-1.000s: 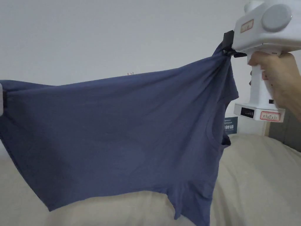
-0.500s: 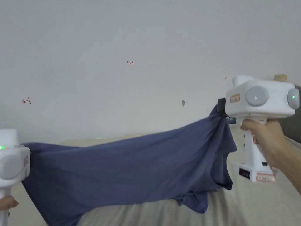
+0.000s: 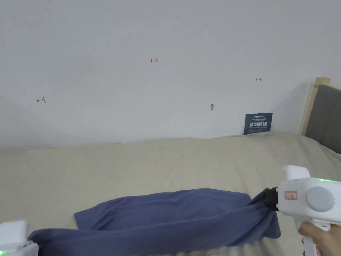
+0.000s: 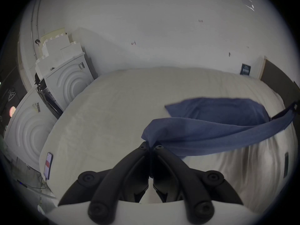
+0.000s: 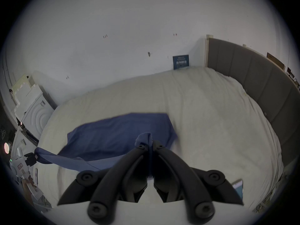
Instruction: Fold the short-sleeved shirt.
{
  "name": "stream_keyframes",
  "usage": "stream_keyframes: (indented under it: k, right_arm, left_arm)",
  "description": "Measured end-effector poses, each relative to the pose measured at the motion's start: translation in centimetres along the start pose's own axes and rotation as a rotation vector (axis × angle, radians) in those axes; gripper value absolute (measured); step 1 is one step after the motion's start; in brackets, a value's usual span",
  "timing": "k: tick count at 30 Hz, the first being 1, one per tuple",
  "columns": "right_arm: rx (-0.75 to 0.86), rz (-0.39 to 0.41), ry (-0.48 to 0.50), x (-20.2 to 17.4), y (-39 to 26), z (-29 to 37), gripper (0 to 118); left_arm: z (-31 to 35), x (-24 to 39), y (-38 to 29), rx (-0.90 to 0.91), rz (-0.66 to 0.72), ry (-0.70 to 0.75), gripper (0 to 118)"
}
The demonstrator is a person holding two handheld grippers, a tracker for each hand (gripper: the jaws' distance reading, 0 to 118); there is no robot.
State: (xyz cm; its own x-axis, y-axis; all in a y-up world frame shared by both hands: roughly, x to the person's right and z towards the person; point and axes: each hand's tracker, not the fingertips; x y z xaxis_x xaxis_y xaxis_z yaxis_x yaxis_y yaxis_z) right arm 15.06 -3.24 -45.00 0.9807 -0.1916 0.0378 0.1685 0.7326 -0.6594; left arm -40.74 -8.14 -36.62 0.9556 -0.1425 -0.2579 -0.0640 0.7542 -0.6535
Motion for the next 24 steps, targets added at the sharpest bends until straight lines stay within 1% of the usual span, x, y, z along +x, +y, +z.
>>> stream_keyframes:
  k: [3,5,6,7,11,12,15,18,24]
  right_arm:
    - [-0.018,-0.022,0.02,1.0,-3.7,2.7,8]
    - [-0.029,-0.005,0.03,1.8,-6.6,5.0,8]
    - [-0.041,0.011,0.014,2.2,-7.7,6.0,9]
    - [-0.036,0.009,0.012,2.6,-9.1,7.2,8]
    - [-0.058,-0.045,0.04,4.8,-13.4,11.5,8]
    - [-0.067,-0.039,0.046,5.0,-14.2,12.3,9]
    - [-0.088,-0.022,0.035,5.3,-17.3,14.4,9]
    - [-0.115,0.005,0.034,5.4,-20.6,16.3,8]
    - [-0.155,-0.018,0.038,6.0,-24.3,17.8,8]
  left_arm:
    - [2.6,-0.3,-3.2,-0.025,-0.001,0.006,2]
    - [4.7,-0.9,-5.4,-0.034,0.048,-0.048,2]
    - [5.6,-1.2,-6.3,-0.039,0.049,-0.049,2]
    - [6.4,-1.4,-7.3,-0.045,0.06,-0.041,2]
    - [9.4,-2.1,-11.0,-0.059,0.037,-0.019,2]
    - [10.0,-2.4,-11.5,-0.065,0.035,-0.018,2]
    - [12.3,-3.2,-13.9,-0.072,0.06,-0.029,2]
    - [13.7,-3.4,-16.3,-0.088,0.035,-0.011,2]
    - [16.0,-4.2,-20.0,-0.104,-0.013,0.022,2]
